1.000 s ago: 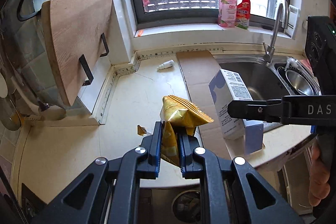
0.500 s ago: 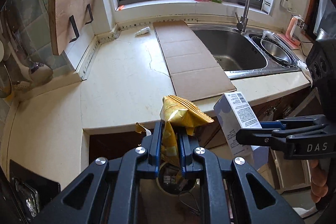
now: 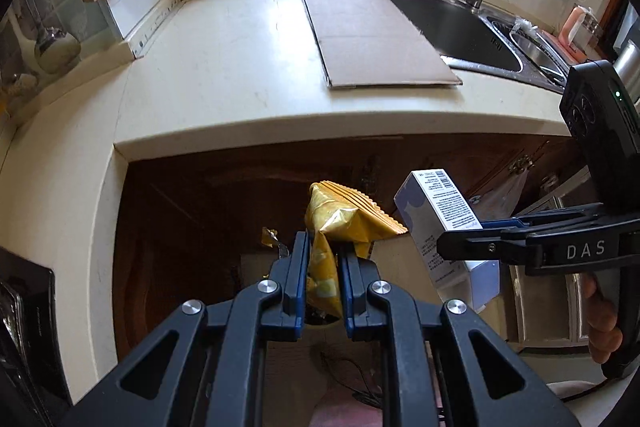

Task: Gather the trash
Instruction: 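Carry the yellow bag and white box down toward the black trash bin, then open both tools over the bin to drop the bag and box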

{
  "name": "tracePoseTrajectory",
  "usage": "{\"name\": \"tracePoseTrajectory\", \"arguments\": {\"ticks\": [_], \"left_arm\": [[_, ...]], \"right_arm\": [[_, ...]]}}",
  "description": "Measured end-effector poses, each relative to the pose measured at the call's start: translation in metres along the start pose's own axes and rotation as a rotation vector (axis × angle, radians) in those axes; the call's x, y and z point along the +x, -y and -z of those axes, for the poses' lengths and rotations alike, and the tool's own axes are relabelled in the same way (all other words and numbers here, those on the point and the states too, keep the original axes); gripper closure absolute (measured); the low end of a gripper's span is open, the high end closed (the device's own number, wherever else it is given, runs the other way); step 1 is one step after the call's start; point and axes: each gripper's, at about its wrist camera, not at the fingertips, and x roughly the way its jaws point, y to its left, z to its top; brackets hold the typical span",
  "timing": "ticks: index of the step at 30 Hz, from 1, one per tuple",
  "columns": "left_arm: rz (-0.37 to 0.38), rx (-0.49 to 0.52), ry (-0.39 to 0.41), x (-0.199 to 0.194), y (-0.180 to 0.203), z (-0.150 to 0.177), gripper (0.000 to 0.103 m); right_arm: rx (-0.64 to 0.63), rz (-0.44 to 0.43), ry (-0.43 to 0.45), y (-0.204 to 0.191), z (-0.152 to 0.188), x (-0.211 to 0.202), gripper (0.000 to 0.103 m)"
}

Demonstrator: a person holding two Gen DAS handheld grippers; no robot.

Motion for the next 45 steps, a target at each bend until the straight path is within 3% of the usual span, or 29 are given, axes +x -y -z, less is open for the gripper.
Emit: {"name": "tracePoseTrajectory", "arguments": {"ticks": [8, 18, 27, 37, 40, 42, 45], "left_arm": [[-0.019, -0.041, -0.121, 0.078, 0.001, 0.034, 0.091], [-0.035, -0.066, -0.212, 0.168, 0.000, 0.071, 0.091], [-0.044, -0.110, -0.299, 0.239, -0.016, 0.101, 0.091], [0.004, -0.133, -0.362, 0.292, -0.046, 0.114, 0.089], [0.018, -0.117, -0.365, 0.297, -0.045, 0.111, 0.087], [0.018, -0.116, -0.371, 0.301, -0.048, 0.109, 0.077], [0.020, -0.124, -0.383, 0.302, -0.049, 0.108, 0.066]], "right_arm": [[0.091, 0.019, -0.117, 0.049, 0.011, 0.078, 0.063], [0.230, 0.045, -0.222, 0.108, 0.028, 0.174, 0.062], [0.272, 0.083, -0.286, 0.136, 0.033, 0.237, 0.062], [0.346, 0.123, -0.348, 0.160, 0.038, 0.289, 0.062], [0.351, 0.126, -0.345, 0.162, 0.035, 0.294, 0.059], [0.364, 0.129, -0.342, 0.163, 0.033, 0.297, 0.059], [0.383, 0.123, -0.340, 0.165, 0.031, 0.297, 0.050]]}}
